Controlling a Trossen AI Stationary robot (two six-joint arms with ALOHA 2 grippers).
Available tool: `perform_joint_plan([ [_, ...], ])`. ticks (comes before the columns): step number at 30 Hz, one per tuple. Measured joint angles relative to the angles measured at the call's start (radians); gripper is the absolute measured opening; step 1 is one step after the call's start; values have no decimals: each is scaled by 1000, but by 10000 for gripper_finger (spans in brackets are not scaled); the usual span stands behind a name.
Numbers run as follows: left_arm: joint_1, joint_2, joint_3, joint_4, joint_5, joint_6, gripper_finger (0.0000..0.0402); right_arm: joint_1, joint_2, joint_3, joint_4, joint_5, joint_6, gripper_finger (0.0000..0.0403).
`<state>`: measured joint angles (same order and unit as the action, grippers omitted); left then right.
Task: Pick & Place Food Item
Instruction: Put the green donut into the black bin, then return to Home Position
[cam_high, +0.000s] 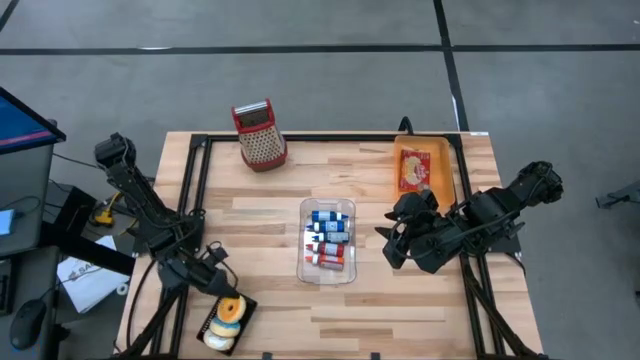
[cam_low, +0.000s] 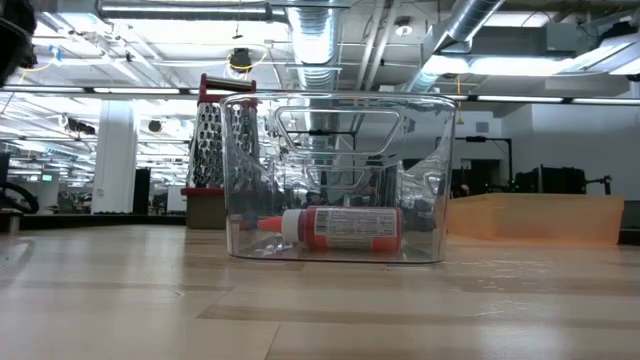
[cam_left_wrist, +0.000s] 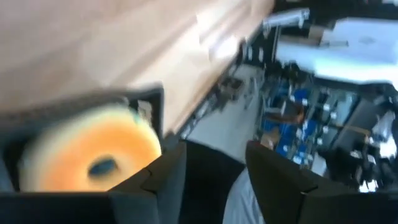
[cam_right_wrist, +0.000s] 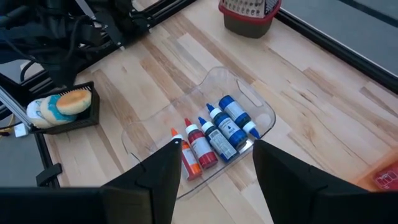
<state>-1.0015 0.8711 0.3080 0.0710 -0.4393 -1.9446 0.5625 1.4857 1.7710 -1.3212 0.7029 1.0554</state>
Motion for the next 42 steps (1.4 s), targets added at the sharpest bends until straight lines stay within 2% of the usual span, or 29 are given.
perform_joint_plan([
  [2,31,0,0,-26,8,0,146,0,0,0,2,1,0,191],
  [6,78,2,0,-67,93,-5,87,0,0,0,2,1,0,191],
  [9,94,2,0,-75,130,-6,30,0,0,0,2,1,0,191],
  [11,95,1,0,-89,145,-9,9,0,0,0,2,1,0,191],
  [16,94,8,0,-142,220,-44,1,0,0,0,-4,3,-6,191],
  [22,94,63,0,-128,230,-81,1,0,0,0,-11,4,-11,191],
  [34,94,241,0,49,277,-114,0,0,0,0,-12,4,-34,191],
  [37,94,245,0,59,311,-119,0,0,0,0,-12,4,-45,191],
  [42,94,207,0,61,312,-120,0,0,0,0,-11,4,-69,191],
])
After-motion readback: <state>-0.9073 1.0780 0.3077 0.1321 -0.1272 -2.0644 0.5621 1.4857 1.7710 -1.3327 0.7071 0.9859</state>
